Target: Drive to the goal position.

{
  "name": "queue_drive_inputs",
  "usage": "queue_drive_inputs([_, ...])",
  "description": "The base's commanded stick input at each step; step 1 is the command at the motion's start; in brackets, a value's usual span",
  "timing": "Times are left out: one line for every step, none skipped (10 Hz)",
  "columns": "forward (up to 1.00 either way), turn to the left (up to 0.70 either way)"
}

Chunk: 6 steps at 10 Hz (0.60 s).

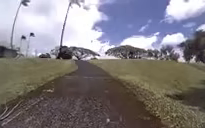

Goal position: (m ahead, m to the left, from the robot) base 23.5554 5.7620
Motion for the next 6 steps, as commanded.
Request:
queue_drive_inputs([0.7,0.02])
queue_drive_inputs([0.7,0.05])
queue_drive_inputs([0.7,0.21])
queue_drive_inputs([0.7,0.35])
queue_drive_inputs([0.7,0.32])
queue_drive_inputs([0.7,0.12])
